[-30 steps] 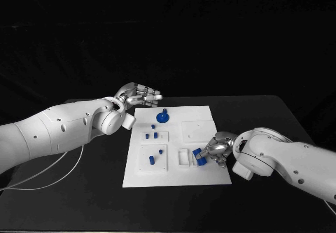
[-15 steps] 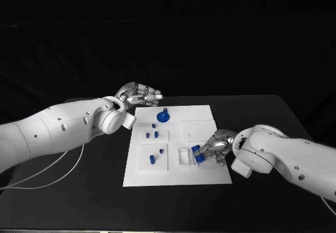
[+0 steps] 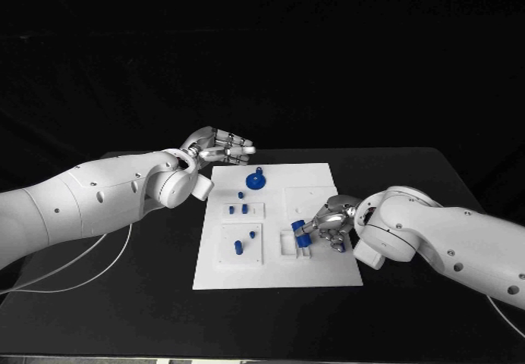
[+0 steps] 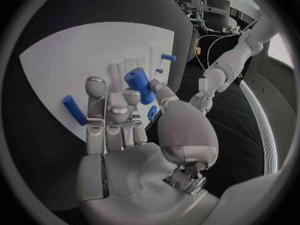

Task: Assemble the parts on the task board

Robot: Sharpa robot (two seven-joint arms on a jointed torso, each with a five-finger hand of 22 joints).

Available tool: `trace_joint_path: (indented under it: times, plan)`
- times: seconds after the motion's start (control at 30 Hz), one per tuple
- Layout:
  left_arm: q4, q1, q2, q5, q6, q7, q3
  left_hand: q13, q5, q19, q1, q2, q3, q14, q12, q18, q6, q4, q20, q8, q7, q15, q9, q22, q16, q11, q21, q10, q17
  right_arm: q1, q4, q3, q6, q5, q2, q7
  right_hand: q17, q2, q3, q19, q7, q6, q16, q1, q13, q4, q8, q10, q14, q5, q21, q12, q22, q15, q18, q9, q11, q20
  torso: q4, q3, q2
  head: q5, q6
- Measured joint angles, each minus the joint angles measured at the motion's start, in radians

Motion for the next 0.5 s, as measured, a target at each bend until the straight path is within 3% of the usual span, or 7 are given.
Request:
trace_joint_path:
  times: [0.3, 0.5]
  plan:
    - [0.001, 0.000, 0.000, 0.000, 0.002, -0.003, 0.000, 0.000, 0.000, 0.000, 0.000, 0.000, 0.000, 0.000, 0.000, 0.000, 0.000, 0.000, 0.000, 0.000, 0.000, 0.000, 0.000, 0.000, 0.000, 0.000, 0.000, 0.000, 0.000, 0.006, -0.016, -0.022, 0.038, -0.024, 0.024, -0.007, -0.003, 0.000, -0.012, 0.000, 0.000, 0.000, -0.001, 0.000, -0.006, 0.012, 0.000, 0.000, 0.000, -0.019, -0.011, -0.012, 0.000, 0.000, 0.000, -0.003, 0.000, 0.000, -0.0005, 0.0003, 0.000, 0.003, -0.001]
    - [0.002, 0.000, 0.000, 0.000, 0.002, -0.005, 0.000, 0.000, 0.000, 0.000, 0.000, 0.000, 0.000, 0.000, 0.000, 0.000, 0.000, 0.000, 0.000, 0.000, 0.000, 0.000, 0.000, 0.000, 0.000, 0.000, 0.000, 0.000, 0.000, 0.011, -0.034, -0.031, 0.062, -0.047, 0.040, -0.009, -0.003, 0.000, -0.017, 0.000, 0.000, 0.000, -0.007, 0.000, -0.008, 0.016, 0.005, 0.000, 0.000, -0.019, -0.011, -0.012, 0.000, 0.000, 0.000, -0.002, 0.000, 0.000, -0.0006, 0.0014, 0.001, 0.007, -0.001]
